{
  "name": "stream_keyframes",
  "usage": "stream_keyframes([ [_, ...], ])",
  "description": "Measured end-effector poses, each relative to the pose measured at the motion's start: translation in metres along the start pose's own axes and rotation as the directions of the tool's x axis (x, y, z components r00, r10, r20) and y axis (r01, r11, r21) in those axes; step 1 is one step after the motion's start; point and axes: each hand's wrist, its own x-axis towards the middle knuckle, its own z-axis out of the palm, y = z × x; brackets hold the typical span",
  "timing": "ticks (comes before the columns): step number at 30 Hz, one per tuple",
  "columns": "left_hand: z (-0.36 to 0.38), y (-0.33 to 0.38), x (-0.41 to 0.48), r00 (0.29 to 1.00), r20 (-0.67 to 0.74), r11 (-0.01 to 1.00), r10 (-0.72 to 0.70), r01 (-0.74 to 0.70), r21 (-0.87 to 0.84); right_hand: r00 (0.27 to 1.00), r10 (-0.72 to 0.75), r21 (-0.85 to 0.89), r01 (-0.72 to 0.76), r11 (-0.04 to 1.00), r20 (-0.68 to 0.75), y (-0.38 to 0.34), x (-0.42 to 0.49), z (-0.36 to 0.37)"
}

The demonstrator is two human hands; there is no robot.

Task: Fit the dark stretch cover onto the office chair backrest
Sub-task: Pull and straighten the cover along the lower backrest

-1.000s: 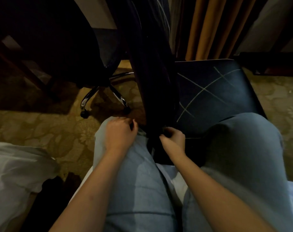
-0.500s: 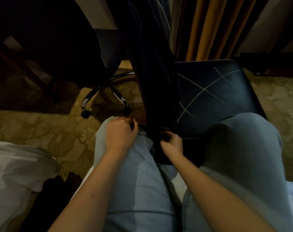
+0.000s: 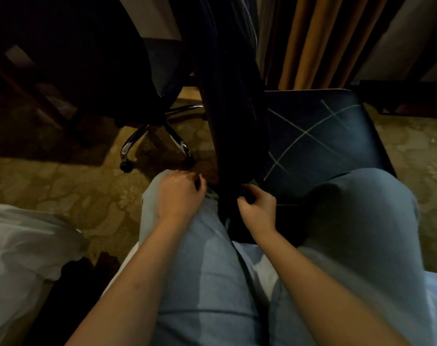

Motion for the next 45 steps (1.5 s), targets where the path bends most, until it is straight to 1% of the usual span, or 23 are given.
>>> stream_keyframes([
  [5, -0.002, 0.002, -0.001, 1.000, 0.019, 1.000, -0.003, 0.003, 0.000, 1.000, 0.016, -0.025, -0.015, 1.000, 0.025, 0.003, 0.003, -0.001],
  [8, -0.002, 0.002, -0.002, 0.999, 0.029, 0.999, -0.022, 0.022, -0.033, 0.998, 0.030, -0.083, -0.025, 0.996, 0.060, 0.003, 0.007, -0.004],
  [11, 0.000, 0.000, -0.002, 1.000, 0.010, 0.999, -0.004, 0.004, -0.032, 0.995, 0.034, -0.142, -0.021, 0.990, 0.090, -0.003, 0.008, -0.008],
  [12, 0.001, -0.001, -0.002, 1.000, 0.014, 1.000, -0.001, 0.001, -0.022, 0.996, 0.009, -0.132, 0.003, 0.991, 0.087, -0.006, 0.007, -0.009],
  [15, 0.004, -0.005, -0.002, 0.999, 0.032, 1.000, 0.003, -0.003, 0.000, 0.988, -0.151, -0.061, 0.153, 0.986, 0.029, -0.019, 0.001, -0.014],
  [16, 0.004, -0.006, -0.002, 1.000, 0.030, 1.000, 0.010, -0.010, 0.004, 0.983, -0.186, -0.027, 0.186, 0.982, 0.005, -0.022, 0.000, -0.015],
  [18, 0.004, -0.006, -0.002, 1.000, 0.021, 1.000, 0.022, -0.022, 0.007, 0.977, -0.212, 0.021, 0.213, 0.977, -0.031, -0.025, 0.000, -0.015],
  [21, 0.002, -0.004, -0.001, 1.000, 0.022, 1.000, 0.019, -0.019, 0.006, 0.982, -0.188, 0.022, 0.188, 0.982, -0.024, -0.021, 0.001, -0.011],
  [24, 0.002, -0.002, 0.000, 0.999, 0.032, 1.000, -0.003, 0.003, 0.002, 0.996, -0.058, -0.088, 0.064, 0.994, 0.071, -0.005, 0.001, -0.006],
  [26, 0.003, -0.002, 0.000, 0.999, 0.031, 1.000, -0.008, 0.008, 0.010, 0.993, 0.038, -0.157, -0.020, 0.987, 0.115, 0.009, 0.000, -0.001],
  [29, 0.004, -0.002, -0.001, 0.999, 0.041, 1.000, -0.007, 0.006, 0.019, 0.989, 0.095, -0.158, -0.076, 0.984, 0.117, 0.017, 0.001, 0.002],
  [32, 0.004, -0.004, -0.001, 1.000, 0.027, 1.000, 0.003, -0.004, 0.021, 0.993, 0.053, -0.164, -0.034, 0.986, 0.108, 0.011, 0.002, 0.000],
  [34, 0.005, -0.005, -0.001, 1.000, 0.026, 0.999, 0.002, -0.003, 0.033, 0.997, -0.013, -0.099, 0.020, 0.995, 0.071, 0.001, 0.001, -0.004],
  [36, 0.005, -0.004, -0.001, 1.000, 0.028, 0.999, 0.001, -0.002, 0.041, 0.993, -0.115, -0.019, 0.115, 0.993, 0.004, -0.009, 0.000, -0.008],
  [38, 0.004, -0.004, -0.001, 1.000, 0.029, 1.000, 0.006, -0.007, 0.028, 0.980, -0.194, 0.021, 0.195, 0.981, -0.044, -0.012, 0.001, -0.009],
  [39, 0.004, -0.004, -0.001, 1.000, 0.029, 1.000, 0.010, -0.010, 0.018, 0.977, -0.208, 0.028, 0.210, 0.977, -0.054, -0.012, 0.001, -0.008],
  [42, 0.005, -0.004, 0.000, 1.000, 0.017, 1.000, 0.002, -0.002, 0.028, 0.980, -0.195, 0.021, 0.196, 0.980, -0.043, -0.008, 0.001, -0.005],
  [45, 0.007, -0.003, 0.001, 1.000, 0.011, 0.999, 0.000, 0.000, 0.046, 0.994, -0.099, -0.020, 0.100, 0.995, 0.043, 0.001, 0.002, -0.002],
])
